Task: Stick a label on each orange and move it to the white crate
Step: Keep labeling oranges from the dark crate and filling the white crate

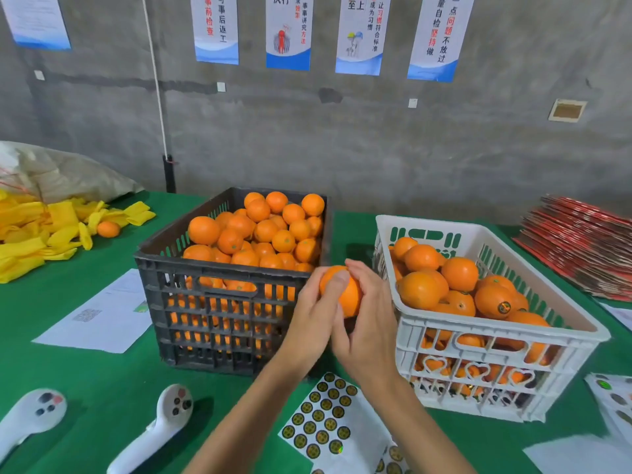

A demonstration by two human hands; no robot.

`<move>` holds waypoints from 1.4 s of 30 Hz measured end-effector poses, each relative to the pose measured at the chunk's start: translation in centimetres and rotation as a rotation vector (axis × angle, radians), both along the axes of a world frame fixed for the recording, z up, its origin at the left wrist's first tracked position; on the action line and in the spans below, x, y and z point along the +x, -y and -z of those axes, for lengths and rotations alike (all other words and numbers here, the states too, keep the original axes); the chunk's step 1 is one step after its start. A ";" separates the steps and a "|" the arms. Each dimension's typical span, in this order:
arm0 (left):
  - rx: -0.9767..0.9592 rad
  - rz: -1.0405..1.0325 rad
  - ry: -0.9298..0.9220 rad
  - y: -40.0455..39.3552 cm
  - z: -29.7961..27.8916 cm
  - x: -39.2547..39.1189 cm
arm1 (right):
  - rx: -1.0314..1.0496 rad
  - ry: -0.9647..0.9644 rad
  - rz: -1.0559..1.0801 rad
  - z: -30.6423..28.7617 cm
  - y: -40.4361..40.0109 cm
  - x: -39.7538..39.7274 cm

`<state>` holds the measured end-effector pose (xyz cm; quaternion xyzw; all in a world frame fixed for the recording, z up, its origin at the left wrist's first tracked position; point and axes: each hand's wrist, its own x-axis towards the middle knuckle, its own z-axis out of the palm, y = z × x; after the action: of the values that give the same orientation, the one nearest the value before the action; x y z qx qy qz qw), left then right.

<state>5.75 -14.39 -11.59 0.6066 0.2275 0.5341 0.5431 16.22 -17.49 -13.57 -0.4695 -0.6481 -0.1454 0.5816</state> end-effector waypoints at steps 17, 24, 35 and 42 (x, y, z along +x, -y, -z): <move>-0.294 -0.198 -0.476 0.4 18.3 -2.0 | -1.107 0.192 -0.275 14.6 6.1 6.9; -0.250 -0.216 -0.527 0.4 18.9 -2.0 | -0.884 0.346 -0.370 14.5 6.1 6.0; -0.220 -0.224 -0.542 0.5 19.4 -2.0 | -0.970 0.022 -0.380 14.4 5.5 5.8; -0.209 -0.227 -0.523 0.5 19.4 -2.0 | -1.093 0.208 -0.396 13.6 5.6 5.8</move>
<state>3.74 -14.90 -30.96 0.6351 0.4796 0.3909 0.4624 22.00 -23.13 -27.15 -0.5547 -0.7579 0.2757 0.2048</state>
